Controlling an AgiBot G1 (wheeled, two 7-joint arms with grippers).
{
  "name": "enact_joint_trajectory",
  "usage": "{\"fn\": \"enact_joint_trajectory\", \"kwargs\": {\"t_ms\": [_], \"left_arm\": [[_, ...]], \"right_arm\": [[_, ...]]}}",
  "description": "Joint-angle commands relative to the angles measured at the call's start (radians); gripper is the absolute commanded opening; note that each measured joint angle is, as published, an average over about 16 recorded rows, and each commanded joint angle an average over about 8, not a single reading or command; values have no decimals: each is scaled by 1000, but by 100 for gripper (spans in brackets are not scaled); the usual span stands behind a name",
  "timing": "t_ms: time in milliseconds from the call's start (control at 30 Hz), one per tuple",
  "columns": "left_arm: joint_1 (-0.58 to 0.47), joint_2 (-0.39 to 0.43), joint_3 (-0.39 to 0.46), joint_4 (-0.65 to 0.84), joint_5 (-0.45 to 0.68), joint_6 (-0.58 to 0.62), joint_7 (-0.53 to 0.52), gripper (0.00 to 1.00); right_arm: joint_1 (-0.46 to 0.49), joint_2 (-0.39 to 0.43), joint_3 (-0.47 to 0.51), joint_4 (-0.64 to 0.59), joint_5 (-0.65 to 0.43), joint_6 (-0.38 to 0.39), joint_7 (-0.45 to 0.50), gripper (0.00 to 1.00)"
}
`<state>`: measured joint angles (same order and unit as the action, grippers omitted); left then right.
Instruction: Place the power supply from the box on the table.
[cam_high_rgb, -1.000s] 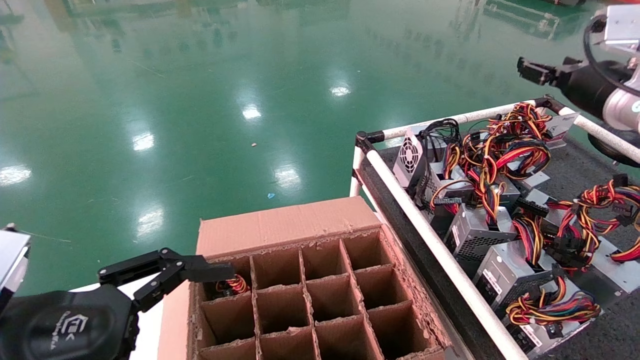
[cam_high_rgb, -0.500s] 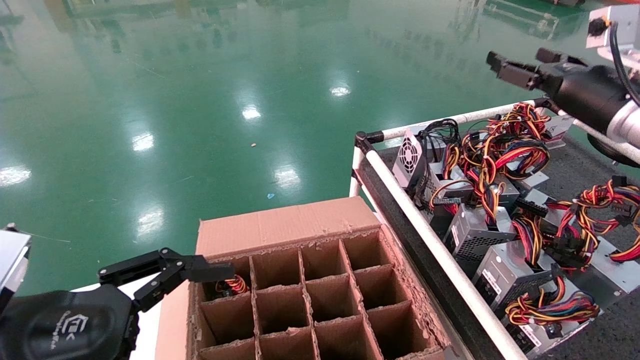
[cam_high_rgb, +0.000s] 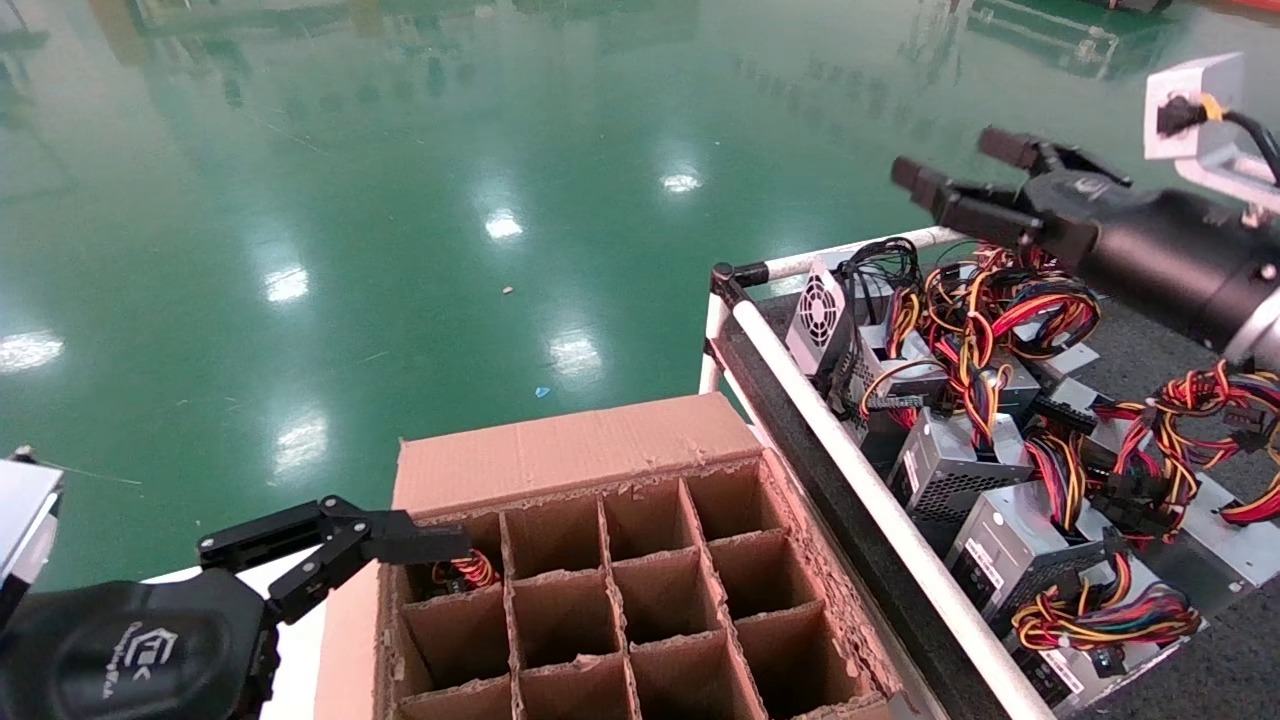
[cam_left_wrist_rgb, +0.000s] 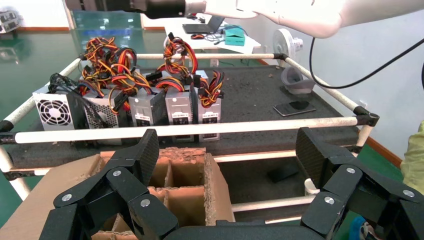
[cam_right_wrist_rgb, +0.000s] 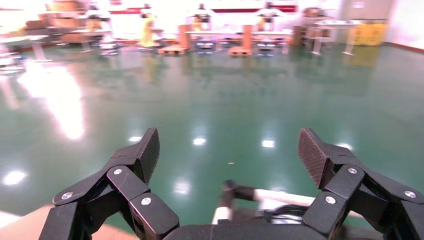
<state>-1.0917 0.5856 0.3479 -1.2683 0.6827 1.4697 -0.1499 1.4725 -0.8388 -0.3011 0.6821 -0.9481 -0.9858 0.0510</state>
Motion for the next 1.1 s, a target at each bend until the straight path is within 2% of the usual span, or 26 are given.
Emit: {"fn": "enact_joint_trajectory", "kwargs": {"t_ms": [33, 767, 933, 1100], "left_arm": [[0, 0, 0, 0, 0, 0, 0, 100], [0, 0, 0, 0, 0, 0, 0, 100], [0, 0, 0, 0, 0, 0, 0, 100], [0, 0, 0, 0, -1, -1, 0, 100]], "right_arm": [[-29, 16, 2, 43, 16, -37, 10, 100], [-345, 197, 19, 522, 189, -442, 118, 100], [-399, 228, 21, 606, 218, -513, 136, 100], [-424, 242, 22, 645, 233, -544, 141, 100]]}}
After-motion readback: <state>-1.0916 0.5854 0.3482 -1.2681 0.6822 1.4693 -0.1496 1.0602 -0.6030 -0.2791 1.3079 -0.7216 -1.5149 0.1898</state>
